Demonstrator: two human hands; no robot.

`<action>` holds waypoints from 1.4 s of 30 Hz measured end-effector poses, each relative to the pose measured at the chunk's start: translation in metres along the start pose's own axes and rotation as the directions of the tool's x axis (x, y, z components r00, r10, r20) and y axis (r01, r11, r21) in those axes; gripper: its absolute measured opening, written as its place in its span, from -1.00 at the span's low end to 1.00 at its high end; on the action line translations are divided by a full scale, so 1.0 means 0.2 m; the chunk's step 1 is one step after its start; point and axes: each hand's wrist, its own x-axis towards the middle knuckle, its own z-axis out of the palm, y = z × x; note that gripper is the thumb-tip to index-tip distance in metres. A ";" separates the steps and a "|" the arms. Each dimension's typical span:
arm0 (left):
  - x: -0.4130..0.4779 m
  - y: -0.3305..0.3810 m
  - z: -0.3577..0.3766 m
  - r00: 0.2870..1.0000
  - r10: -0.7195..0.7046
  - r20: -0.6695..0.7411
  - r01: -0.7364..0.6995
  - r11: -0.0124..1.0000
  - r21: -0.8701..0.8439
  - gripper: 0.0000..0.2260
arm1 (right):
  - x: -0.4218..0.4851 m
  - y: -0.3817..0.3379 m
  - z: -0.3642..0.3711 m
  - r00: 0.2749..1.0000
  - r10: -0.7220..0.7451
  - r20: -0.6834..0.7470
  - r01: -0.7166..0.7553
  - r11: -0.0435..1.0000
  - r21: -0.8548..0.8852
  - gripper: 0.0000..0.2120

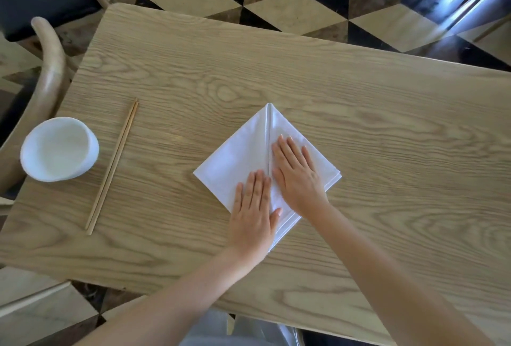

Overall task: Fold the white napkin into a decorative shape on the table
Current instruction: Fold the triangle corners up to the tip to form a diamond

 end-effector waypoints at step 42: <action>-0.20 -0.21 -0.15 0.961 -0.241 0.139 0.273 0.728 -0.629 -0.66 | -0.64 -0.35 0.10 0.975 -0.066 -0.214 0.039 0.991 -0.129 -0.62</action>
